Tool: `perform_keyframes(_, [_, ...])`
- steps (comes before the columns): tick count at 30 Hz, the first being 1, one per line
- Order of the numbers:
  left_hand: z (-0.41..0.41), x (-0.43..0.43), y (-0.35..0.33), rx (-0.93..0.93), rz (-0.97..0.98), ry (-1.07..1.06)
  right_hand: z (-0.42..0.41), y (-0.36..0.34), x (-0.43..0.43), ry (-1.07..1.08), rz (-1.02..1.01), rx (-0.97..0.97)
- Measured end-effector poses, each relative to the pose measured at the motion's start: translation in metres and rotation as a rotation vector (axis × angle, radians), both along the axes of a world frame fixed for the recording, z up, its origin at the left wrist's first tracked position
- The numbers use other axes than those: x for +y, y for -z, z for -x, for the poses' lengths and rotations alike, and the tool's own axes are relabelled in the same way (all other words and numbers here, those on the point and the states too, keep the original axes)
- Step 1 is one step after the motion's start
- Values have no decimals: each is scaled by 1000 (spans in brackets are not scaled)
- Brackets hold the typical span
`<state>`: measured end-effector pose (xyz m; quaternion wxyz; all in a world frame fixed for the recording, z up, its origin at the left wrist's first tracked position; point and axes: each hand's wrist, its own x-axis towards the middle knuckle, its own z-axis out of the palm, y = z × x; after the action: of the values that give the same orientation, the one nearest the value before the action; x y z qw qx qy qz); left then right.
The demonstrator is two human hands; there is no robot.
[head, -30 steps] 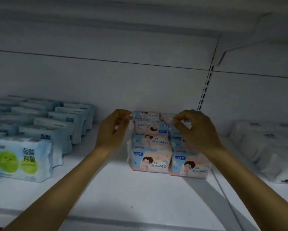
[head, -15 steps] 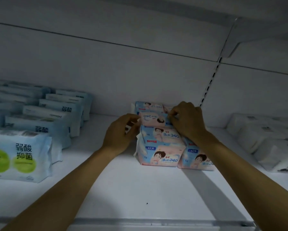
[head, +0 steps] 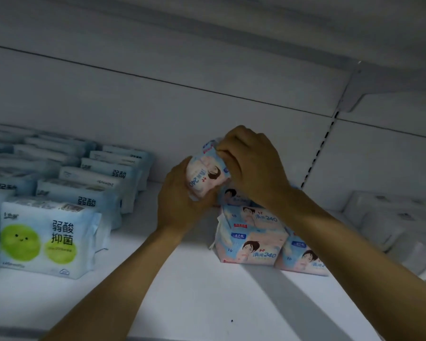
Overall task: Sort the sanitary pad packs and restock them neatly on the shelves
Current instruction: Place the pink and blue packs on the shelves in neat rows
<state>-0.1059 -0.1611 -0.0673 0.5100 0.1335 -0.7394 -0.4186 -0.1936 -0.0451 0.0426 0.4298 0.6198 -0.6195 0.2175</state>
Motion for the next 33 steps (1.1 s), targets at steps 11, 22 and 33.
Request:
perform_keyframes(11, [-14, 2, -17, 325, -55, -204, -37, 19, -16, -208, -146, -1328])
perform_keyframes(22, [-2, 4, -5, 109, 585, -293, 10, -35, 7, -206, -13, -1074])
perform_keyframes(33, [-1, 7, 7, -92, 375, -185, 36, 23, 23, 110, -795, -733])
